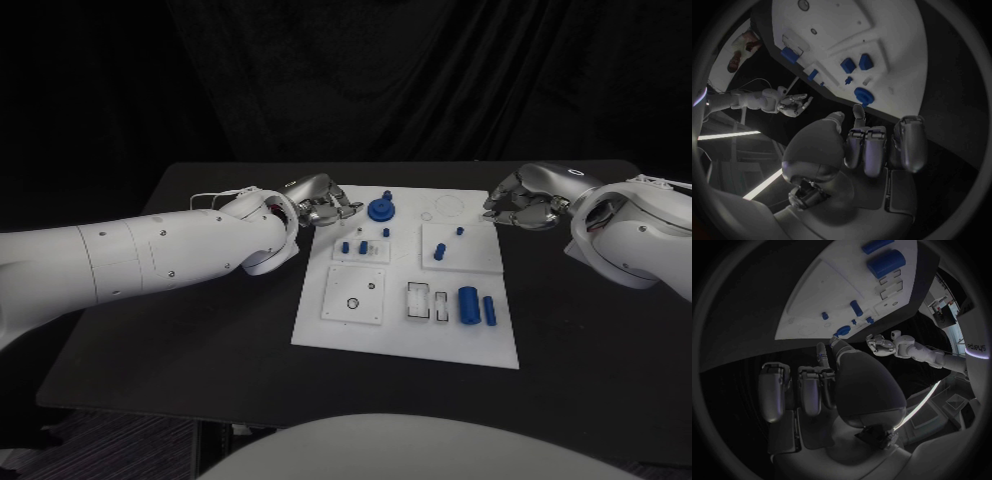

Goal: Assemble the parts on the task board

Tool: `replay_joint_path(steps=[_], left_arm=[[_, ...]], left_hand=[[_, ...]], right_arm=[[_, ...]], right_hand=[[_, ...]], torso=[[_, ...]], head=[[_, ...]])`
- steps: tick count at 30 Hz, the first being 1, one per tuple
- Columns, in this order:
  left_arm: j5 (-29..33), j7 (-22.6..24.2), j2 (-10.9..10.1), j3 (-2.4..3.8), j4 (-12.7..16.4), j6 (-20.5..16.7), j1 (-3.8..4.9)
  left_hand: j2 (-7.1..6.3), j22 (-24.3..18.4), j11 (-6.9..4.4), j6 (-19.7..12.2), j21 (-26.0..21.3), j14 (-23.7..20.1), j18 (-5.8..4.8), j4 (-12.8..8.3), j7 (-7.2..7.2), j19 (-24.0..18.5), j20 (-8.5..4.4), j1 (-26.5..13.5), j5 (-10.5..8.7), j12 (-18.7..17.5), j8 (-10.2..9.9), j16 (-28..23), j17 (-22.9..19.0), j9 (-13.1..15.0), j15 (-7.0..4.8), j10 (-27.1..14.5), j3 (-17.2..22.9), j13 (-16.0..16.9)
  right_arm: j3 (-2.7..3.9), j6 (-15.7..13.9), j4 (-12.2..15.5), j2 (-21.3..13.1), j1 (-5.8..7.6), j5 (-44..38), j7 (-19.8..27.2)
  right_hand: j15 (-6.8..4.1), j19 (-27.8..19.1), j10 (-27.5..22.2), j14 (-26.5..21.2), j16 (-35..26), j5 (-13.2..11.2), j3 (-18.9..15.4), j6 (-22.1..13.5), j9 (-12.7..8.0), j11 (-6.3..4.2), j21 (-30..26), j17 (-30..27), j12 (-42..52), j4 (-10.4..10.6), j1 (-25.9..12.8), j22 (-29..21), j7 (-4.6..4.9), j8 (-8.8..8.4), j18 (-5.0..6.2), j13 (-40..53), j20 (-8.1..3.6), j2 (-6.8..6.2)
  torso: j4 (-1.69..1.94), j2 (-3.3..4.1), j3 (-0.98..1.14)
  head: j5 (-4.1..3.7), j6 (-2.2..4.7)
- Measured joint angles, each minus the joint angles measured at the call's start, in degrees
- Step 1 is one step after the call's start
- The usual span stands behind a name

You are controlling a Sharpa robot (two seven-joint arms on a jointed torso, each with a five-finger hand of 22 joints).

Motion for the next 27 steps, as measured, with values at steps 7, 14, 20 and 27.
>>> replay_joint_path(steps=[7,14,20,27], left_arm=[[0.0,14.2,1.1,0.02,-2.1,-3.6,0.29],[-0.3,24.0,3.4,0.02,-5.9,-2.1,0.31],[-4.9,26.9,5.1,0.02,-8.8,-0.1,0.34],[-13.8,27.3,7.5,0.01,-11.1,2.0,0.34]], left_hand=[[-6.43,0.0,5.49,-12.7,-11.8,-6.8,1.33,-1.9,5.22,-14.7,3.58,19.2,-2.99,-13.6,0.0,-5.4,0.0,0.0,5.57,-13.8,7.0,-0.1],[-10.35,0.0,8.43,-18.7,-5.0,-7.1,1.33,-2.0,7.47,-11.0,5.62,26.6,-9.48,-48.8,-4.2,-5.0,0.0,-9.9,8.08,-47.2,15.5,-18.2],[-14.04,0.0,6.51,-15.4,-0.2,-3.1,1.33,-5.4,5.48,-4.3,4.80,29.1,-13.78,-66.3,-12.3,-5.9,0.0,-29.2,4.87,-46.0,21.8,-38.3],[-15.23,0.0,4.72,-10.8,-0.3,-1.9,1.32,-7.7,3.36,-2.9,3.33,28.4,-14.19,-72.8,-13.8,-6.7,0.0,-41.1,3.09,-42.7,22.0,-49.0]], right_arm=[[0.00,0.0,-0.1,0.1,0.00,0.0,0.0],[0.00,-0.1,-0.1,0.0,0.00,0.0,0.0],[0.00,-0.1,-0.1,0.0,0.00,0.0,0.0],[0.00,-0.2,0.0,0.0,0.00,0.0,0.1]], right_hand=[[0.00,0.0,0.0,0.0,0.0,0.0,0.0,0.0,0.0,0.00,0.0,0.0,0.0,0.0,0.0,0.0,0.00,0.00,0.00,0.0,0.00,0.00],[0.00,0.0,0.0,0.0,0.0,0.0,0.0,0.0,0.0,0.00,0.0,0.0,0.0,0.0,0.0,0.0,0.00,0.00,0.00,0.0,0.00,0.00],[0.00,0.0,0.0,0.0,0.0,0.0,0.2,0.0,0.0,0.00,0.0,0.0,0.0,-0.2,0.0,0.0,0.00,0.00,0.00,0.0,0.00,0.00],[0.00,0.0,0.0,0.0,0.0,0.0,0.2,0.0,0.0,0.00,0.0,0.0,0.0,-0.2,0.0,0.0,0.00,0.00,0.00,0.0,0.00,0.00]], torso=[[0.01,0.00,0.01],[0.02,-0.04,0.05],[0.02,-0.01,0.05],[0.01,0.05,0.04]], head=[[-0.13,0.00],[-0.23,0.00],[-0.32,0.00],[-0.24,0.00]])
